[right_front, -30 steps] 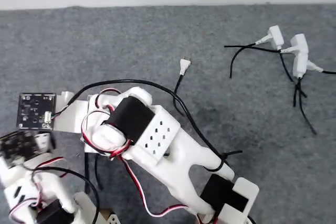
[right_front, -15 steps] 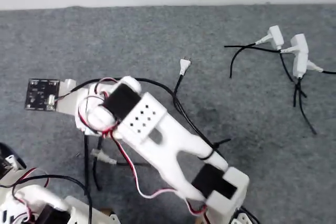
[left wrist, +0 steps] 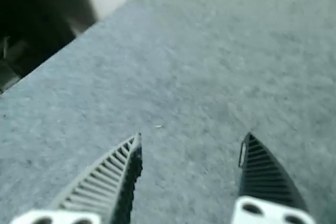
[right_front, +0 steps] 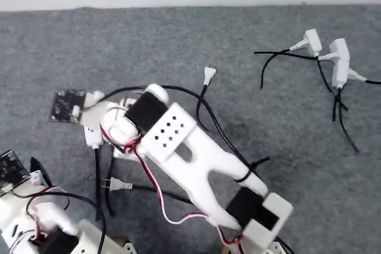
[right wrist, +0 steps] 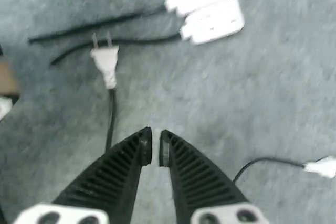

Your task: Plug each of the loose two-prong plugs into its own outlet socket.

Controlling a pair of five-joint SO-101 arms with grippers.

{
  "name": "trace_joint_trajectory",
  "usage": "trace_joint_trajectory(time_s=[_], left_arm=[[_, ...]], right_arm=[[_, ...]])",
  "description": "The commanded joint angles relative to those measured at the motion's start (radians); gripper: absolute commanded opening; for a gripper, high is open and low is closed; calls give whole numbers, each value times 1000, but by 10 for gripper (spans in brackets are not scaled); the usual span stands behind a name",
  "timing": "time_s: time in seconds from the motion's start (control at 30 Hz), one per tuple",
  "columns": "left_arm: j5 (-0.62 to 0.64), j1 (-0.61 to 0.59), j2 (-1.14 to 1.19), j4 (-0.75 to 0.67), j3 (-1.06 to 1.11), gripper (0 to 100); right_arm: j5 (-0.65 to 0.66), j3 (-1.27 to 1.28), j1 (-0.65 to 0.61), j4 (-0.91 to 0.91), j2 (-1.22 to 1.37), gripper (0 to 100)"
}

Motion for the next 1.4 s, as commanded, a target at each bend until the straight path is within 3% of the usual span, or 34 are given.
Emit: trace_joint_trajectory(time_s=[0.0,0.17,0.33,0.63,0.77,1.03,1.37], left_arm=[[-15,23,-20,0,16,290],[-15,17,-20,-29,44,290],[-17,15,-20,-34,56,290],[-20,2,-20,-37,59,290],[-9,-107,-20,-101,61,290],[126,-399,-20,-215,28,290],[172,-497,-20,-219,-2,290]], right_arm=[[-12,387,16,-165,-113,124],[-20,787,-10,-549,-185,139],[-106,914,-68,-734,-199,140],[-120,965,-87,-865,-197,140],[-120,967,-130,-926,-194,140],[-144,914,-245,-957,-97,140],[-158,830,-263,-963,68,136]])
